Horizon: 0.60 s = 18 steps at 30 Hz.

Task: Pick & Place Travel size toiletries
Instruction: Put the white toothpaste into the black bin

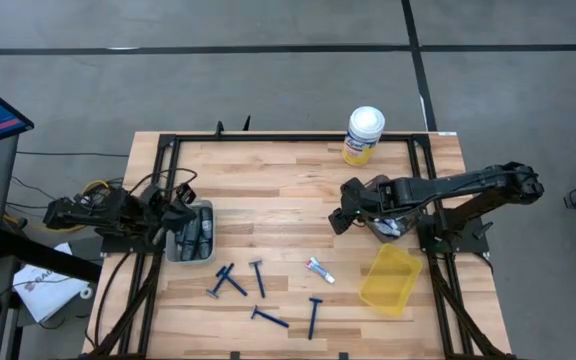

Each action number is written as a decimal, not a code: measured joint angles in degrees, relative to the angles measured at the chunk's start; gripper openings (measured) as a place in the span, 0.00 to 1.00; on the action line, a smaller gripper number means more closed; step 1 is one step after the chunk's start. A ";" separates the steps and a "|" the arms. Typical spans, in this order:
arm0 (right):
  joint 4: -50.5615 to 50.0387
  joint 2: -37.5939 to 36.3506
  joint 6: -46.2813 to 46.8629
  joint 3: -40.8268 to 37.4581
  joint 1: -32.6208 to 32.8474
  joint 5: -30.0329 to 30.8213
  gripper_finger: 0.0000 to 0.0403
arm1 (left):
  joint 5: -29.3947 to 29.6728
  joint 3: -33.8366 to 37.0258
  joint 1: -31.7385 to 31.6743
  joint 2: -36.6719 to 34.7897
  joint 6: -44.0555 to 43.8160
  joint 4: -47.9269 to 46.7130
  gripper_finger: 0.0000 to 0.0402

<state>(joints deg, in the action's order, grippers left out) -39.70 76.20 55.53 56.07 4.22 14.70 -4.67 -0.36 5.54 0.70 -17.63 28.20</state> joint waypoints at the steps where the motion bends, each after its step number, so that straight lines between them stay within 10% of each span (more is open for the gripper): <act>1: 0.26 0.00 -0.01 0.00 0.01 0.02 0.71 | -0.49 0.00 0.00 0.56 5.66 -0.74 0.03; 9: 1.06 0.00 -1.58 0.00 0.03 0.00 0.71 | -8.76 0.00 -1.34 3.29 37.21 -8.62 0.01; 18: 2.48 0.00 -1.95 0.00 0.12 -0.50 0.71 | -18.56 -0.07 -4.71 6.79 22.88 -24.11 0.02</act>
<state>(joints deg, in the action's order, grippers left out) -37.22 76.20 53.57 56.07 4.34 14.20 -23.23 -0.43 0.83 7.49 5.24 4.09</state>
